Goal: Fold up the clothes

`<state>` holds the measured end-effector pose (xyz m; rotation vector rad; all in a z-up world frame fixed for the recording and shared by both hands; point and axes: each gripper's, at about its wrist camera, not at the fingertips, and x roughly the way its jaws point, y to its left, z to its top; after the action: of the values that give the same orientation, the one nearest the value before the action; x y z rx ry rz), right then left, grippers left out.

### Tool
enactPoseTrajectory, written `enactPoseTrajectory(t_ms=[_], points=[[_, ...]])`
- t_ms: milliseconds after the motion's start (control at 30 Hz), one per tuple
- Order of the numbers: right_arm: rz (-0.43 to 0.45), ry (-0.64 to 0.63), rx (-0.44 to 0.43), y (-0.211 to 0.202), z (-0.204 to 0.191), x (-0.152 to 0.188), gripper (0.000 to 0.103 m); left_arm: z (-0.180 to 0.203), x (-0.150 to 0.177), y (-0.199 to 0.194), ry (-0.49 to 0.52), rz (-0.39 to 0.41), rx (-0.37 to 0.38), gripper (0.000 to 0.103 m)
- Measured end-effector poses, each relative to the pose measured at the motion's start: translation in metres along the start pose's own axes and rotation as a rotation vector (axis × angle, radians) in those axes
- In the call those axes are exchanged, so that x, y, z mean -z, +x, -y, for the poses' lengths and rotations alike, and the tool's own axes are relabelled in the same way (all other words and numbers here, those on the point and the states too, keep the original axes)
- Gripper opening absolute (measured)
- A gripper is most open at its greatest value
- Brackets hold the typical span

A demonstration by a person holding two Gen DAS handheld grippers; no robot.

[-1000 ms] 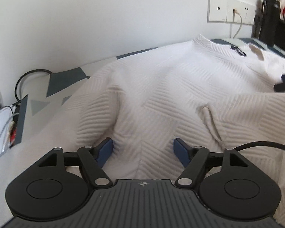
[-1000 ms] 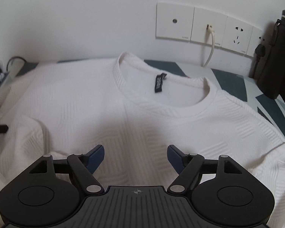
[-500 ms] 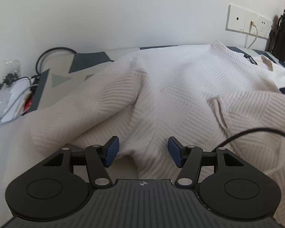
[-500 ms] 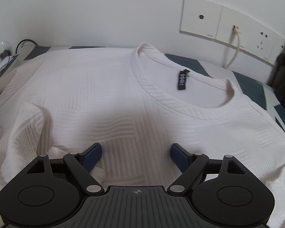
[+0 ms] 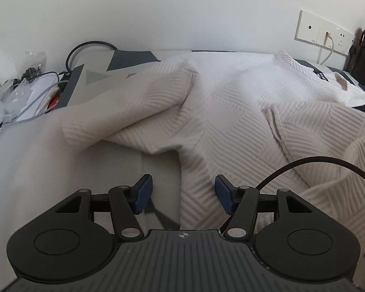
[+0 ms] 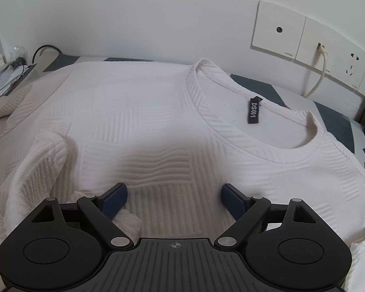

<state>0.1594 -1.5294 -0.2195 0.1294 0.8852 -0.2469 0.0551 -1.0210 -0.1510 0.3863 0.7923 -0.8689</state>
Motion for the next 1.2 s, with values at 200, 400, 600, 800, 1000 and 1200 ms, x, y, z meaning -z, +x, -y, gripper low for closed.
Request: enactPoseTrajectory(t_ms=[200,400,600,800,1000,1200], points=[[0.0,-0.001,-0.008,0.001,0.002,0.0,0.084,0.0,0.006,-0.006,-0.004,-0.001,0.0,0.06],[-0.018,0.013,-0.002,0.001,0.001,-0.002,0.084,0.0,0.005,-0.006,-0.01,-0.012,0.005,0.059],[-0.035,0.142,-0.041,-0.022,0.022,-0.007,0.074,-0.003,-0.006,-0.029,-0.001,0.027,0.139,0.058],[0.065,0.35,0.015,-0.088,0.067,0.014,0.074,0.01,-0.021,-0.065,0.094,0.107,0.387,0.071],[0.125,0.453,0.131,-0.159,0.096,0.054,0.076,0.066,-0.023,-0.073,0.365,0.095,0.548,0.079],[0.112,0.527,0.23,-0.212,0.11,0.109,0.078,0.086,-0.019,-0.068,0.323,0.047,0.561,0.079]])
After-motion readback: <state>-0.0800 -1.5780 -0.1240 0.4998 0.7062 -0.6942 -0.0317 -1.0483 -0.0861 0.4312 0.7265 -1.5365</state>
